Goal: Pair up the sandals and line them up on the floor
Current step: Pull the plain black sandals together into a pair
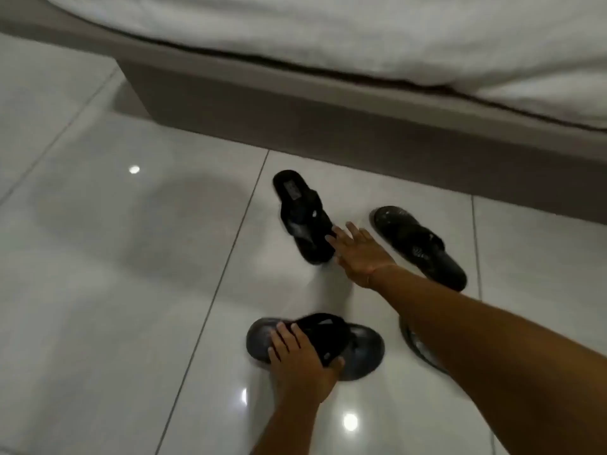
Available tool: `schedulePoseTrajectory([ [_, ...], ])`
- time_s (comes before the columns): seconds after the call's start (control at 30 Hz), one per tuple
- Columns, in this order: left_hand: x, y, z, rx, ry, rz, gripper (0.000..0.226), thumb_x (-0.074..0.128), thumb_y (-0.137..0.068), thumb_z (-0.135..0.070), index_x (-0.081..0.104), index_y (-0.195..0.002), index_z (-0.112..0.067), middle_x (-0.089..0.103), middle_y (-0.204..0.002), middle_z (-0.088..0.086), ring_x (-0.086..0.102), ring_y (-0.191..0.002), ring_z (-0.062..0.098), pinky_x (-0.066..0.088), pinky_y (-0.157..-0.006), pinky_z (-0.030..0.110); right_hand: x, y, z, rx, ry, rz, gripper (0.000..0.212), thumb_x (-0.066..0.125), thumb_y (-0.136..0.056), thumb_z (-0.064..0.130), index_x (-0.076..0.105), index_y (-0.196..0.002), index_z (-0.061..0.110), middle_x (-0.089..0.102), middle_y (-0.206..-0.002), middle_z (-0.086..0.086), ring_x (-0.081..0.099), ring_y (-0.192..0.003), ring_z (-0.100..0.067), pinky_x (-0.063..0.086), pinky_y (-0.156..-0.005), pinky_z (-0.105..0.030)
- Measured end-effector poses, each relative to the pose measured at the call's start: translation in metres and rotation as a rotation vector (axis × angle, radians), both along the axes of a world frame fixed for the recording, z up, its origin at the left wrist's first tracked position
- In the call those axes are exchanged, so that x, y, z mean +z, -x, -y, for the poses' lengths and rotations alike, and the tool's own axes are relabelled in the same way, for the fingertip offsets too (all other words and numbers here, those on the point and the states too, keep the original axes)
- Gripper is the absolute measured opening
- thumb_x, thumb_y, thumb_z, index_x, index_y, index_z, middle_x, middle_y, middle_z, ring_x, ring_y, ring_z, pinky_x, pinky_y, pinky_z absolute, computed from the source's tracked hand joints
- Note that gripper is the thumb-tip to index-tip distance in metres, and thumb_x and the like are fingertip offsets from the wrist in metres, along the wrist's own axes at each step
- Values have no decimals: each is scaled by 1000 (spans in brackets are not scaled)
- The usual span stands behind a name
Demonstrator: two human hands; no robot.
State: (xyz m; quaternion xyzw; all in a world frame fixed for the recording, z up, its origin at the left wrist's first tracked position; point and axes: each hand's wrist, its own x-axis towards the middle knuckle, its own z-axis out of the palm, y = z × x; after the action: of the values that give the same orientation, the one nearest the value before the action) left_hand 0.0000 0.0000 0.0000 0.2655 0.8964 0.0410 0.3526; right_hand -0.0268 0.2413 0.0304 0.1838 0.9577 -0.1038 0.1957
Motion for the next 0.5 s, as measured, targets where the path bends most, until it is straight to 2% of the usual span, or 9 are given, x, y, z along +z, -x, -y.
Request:
schedulePoseTrajectory([
  [0.07,-33,6,5,4,-85,-96,129,61,-54,-76,20,-147,3,23,-153,31,20,-141,48,21,-114,58,-37,25,-4,26,-37,40,55,33,-101,27,11,-151,21,2,-161,-5,-4,-146,-30,2,-117,-43],
  [0.1,-45,12,8,-36,-113,-116,128,63,-53,-74,20,-147,1,24,-154,29,19,-142,46,18,-115,57,-54,36,-7,36,-48,67,56,35,-101,26,11,-151,20,4,-161,-6,-1,-145,-31,5,-117,-43],
  [0.2,-57,48,16,-232,-295,-175,121,58,-63,-75,8,-152,-10,7,-161,17,2,-147,36,5,-119,51,-86,49,-7,5,-57,28,61,39,-99,24,8,-151,18,6,-161,-9,4,-145,-34,11,-115,-45],
  [0.27,-57,86,21,-382,-333,-191,120,54,-66,-79,2,-153,-14,-7,-161,11,-10,-147,32,-1,-120,49,-92,37,-2,-44,-73,-19,61,38,-99,24,8,-151,17,6,-161,-10,5,-144,-35,13,-115,-46],
  [0.37,-48,152,33,-564,-256,-207,121,57,-62,-81,-1,-152,-24,-10,-160,15,-19,-144,35,0,-119,53,-83,-1,24,-150,-45,-26,57,35,-100,25,10,-151,18,8,-160,-9,6,-144,-34,15,-114,-45],
  [0.43,-39,189,43,-668,-168,-235,120,59,-59,-81,-3,-149,-35,-10,-160,18,-18,-144,38,6,-118,56,-78,-41,58,-233,32,-22,57,37,-99,25,13,-151,18,9,-160,-8,7,-145,-33,15,-115,-44],
  [0.5,-31,214,50,-753,-86,-253,119,63,-59,-78,-10,-147,-42,-17,-158,14,-15,-145,37,7,-118,55,-81,-84,107,-286,34,-85,57,46,-95,21,25,-148,17,21,-157,-9,21,-142,-37,23,-113,-45],
])
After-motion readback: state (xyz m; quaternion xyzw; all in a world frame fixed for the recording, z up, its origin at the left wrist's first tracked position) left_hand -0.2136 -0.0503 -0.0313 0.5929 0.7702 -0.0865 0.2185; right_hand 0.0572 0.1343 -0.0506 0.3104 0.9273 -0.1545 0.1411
